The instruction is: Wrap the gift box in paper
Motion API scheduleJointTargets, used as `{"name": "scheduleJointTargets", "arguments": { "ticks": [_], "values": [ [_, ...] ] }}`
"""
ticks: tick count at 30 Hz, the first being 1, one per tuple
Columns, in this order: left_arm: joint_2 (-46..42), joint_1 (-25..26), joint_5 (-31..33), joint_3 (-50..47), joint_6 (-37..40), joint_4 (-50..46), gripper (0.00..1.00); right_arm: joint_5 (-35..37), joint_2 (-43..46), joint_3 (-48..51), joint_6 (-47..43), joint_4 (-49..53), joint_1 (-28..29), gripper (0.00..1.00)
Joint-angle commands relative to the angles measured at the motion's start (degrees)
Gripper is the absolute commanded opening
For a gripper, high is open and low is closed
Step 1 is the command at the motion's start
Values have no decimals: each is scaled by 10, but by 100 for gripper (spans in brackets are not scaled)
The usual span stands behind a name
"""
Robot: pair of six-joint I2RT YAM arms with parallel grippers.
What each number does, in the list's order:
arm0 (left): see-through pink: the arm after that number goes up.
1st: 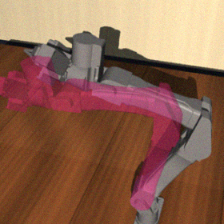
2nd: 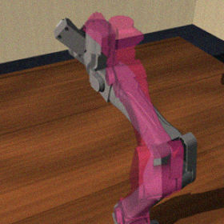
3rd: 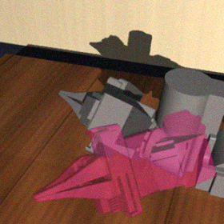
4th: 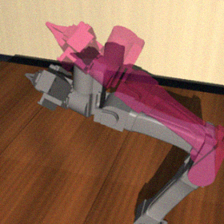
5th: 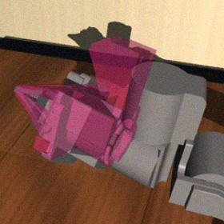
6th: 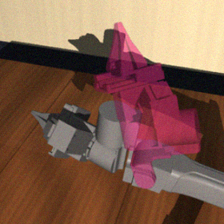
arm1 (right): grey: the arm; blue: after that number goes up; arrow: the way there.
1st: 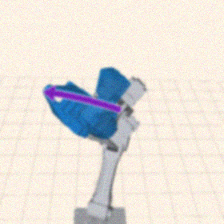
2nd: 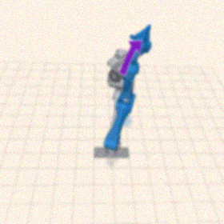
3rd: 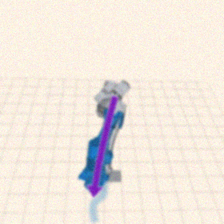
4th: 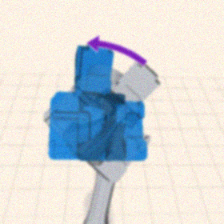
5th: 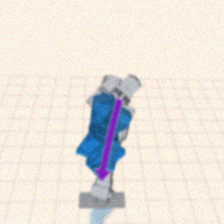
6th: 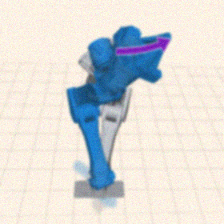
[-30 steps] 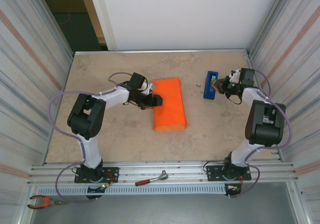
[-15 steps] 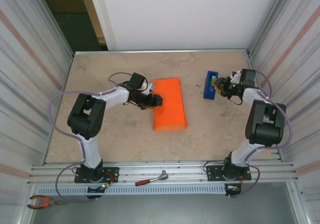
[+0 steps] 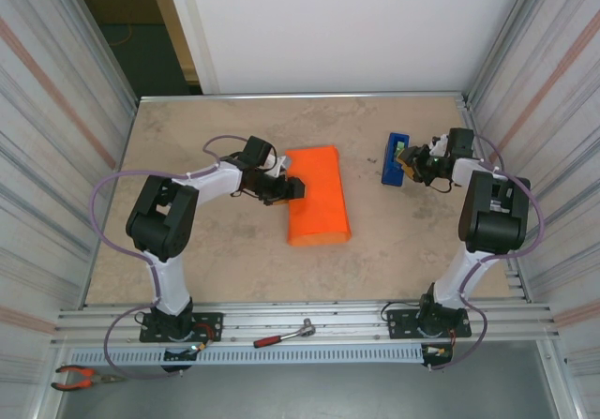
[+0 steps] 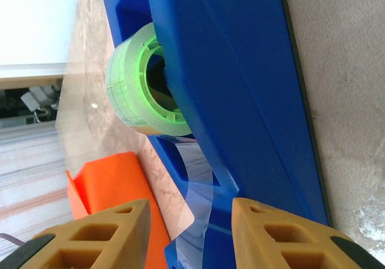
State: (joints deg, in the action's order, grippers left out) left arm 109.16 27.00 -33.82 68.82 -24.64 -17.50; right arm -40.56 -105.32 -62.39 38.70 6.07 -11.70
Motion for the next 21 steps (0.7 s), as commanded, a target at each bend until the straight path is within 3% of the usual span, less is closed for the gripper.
{"name": "scheduleJointTargets", "arguments": {
  "ticks": [1,21],
  "values": [
    [37,2,90,-39,21,-84,69,3,-18,-20,-16,11,4,40],
    [35,2,90,-41,19,-83,68,0,-32,-29,-21,18,14,28]
  ]
}}
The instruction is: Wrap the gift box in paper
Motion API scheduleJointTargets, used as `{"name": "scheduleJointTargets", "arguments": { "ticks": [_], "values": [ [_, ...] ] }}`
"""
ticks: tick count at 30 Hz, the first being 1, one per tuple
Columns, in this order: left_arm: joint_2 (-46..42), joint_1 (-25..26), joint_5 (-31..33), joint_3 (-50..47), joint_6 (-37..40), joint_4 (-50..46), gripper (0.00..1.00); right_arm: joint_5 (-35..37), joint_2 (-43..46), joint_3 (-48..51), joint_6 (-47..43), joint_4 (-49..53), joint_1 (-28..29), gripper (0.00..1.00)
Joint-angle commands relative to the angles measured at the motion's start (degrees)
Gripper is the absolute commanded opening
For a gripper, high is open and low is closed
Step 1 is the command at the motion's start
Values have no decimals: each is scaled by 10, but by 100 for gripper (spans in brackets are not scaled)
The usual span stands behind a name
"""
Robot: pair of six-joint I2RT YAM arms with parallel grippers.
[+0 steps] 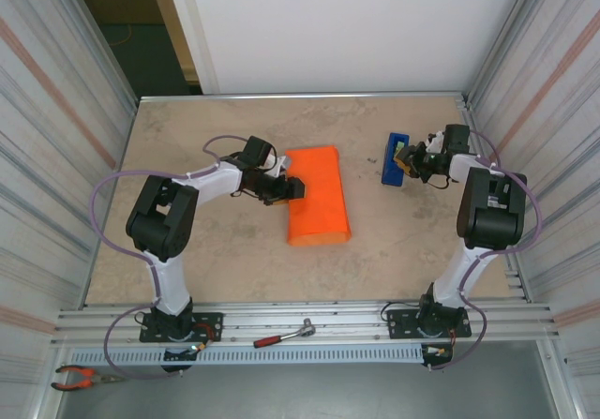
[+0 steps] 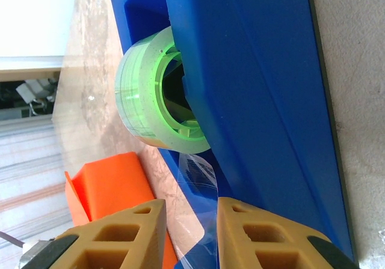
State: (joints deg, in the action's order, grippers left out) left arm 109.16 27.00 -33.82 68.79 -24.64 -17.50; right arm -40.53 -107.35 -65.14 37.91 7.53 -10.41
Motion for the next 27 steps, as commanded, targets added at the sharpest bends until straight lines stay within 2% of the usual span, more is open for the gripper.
{"name": "scheduleJointTargets", "arguments": {
  "ticks": [1,12,27],
  "values": [
    [35,2,90,-41,19,-82,68,-1,-10,2,-13,1,-1,29],
    [37,2,90,-42,20,-81,68,-57,-5,64,44,-96,-33,29],
    [32,2,93,-45,20,-83,68,-60,-17,46,30,-75,-23,25]
  ]
}}
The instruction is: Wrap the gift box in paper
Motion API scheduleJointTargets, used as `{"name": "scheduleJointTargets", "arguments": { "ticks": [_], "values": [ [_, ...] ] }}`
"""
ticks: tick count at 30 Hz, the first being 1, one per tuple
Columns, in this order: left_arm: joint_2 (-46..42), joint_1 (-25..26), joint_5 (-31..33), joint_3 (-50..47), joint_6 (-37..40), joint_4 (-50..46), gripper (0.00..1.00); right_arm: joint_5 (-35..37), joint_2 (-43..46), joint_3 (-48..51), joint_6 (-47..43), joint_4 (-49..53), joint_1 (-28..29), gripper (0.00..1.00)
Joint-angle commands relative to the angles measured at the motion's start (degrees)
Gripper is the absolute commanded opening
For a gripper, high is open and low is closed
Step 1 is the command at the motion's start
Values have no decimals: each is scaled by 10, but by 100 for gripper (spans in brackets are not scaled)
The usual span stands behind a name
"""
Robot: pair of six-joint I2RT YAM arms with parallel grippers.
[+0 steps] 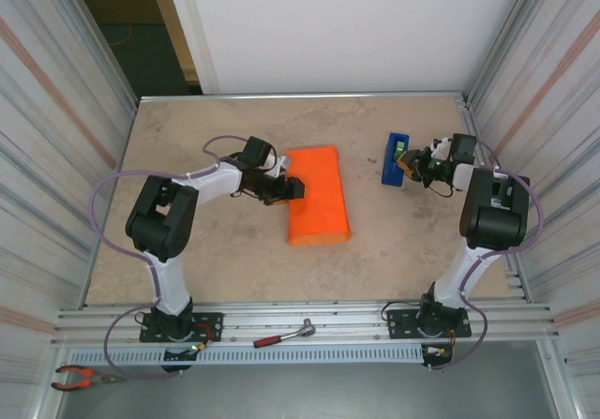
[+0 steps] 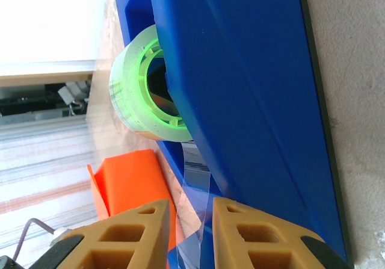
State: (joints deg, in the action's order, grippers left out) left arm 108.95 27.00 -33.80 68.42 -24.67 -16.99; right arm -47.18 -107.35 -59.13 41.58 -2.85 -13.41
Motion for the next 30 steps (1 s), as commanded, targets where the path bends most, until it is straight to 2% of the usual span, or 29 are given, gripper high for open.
{"name": "scheduleJointTargets", "arguments": {
  "ticks": [1,18,20,22,30],
  "values": [
    [34,2,92,-41,20,-87,68,8,-18,-17,-9,33,8,25],
    [36,2,92,-42,19,-85,68,8,-16,-14,-8,35,5,13],
    [36,2,92,-42,19,-85,68,4,-12,-9,-2,28,3,10],
    [36,2,93,-43,19,-85,68,2,-8,-8,4,23,2,0],
    [36,2,93,-42,19,-86,68,-25,26,-4,42,-10,4,0]
  ]
}}
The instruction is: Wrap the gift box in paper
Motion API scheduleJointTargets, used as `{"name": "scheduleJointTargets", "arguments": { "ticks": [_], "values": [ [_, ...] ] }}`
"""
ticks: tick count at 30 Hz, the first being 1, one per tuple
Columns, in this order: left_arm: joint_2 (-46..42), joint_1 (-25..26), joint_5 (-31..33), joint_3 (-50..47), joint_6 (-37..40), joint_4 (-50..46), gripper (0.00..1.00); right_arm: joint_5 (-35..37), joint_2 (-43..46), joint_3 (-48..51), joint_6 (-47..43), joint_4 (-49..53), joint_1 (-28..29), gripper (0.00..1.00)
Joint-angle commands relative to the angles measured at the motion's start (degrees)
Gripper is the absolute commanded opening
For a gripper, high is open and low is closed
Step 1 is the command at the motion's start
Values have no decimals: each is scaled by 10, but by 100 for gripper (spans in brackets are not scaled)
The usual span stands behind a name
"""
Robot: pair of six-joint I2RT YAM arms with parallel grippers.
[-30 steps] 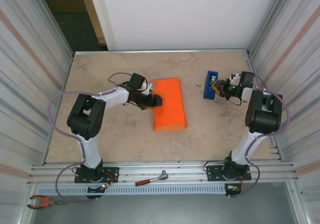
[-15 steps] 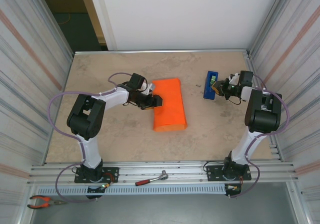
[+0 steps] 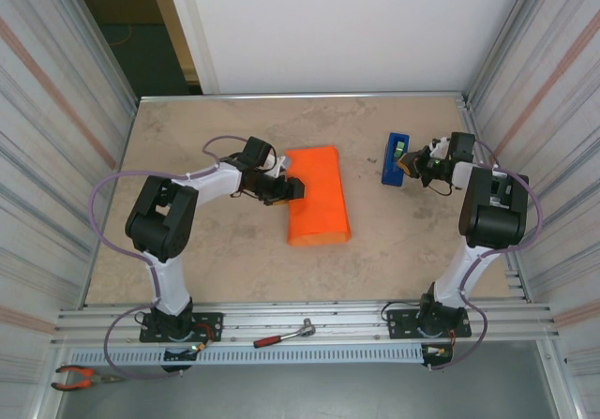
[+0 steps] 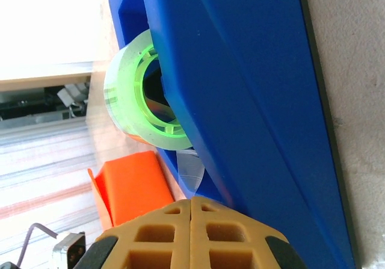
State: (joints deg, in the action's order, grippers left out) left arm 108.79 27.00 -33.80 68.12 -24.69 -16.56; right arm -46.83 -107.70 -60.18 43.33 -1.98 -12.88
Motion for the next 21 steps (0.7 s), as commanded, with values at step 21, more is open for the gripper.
{"name": "scheduleJointTargets", "arguments": {
  "ticks": [21],
  "values": [
    [34,2,91,-43,18,-88,68,-16,133,76,34,-11,7,0]
  ]
}}
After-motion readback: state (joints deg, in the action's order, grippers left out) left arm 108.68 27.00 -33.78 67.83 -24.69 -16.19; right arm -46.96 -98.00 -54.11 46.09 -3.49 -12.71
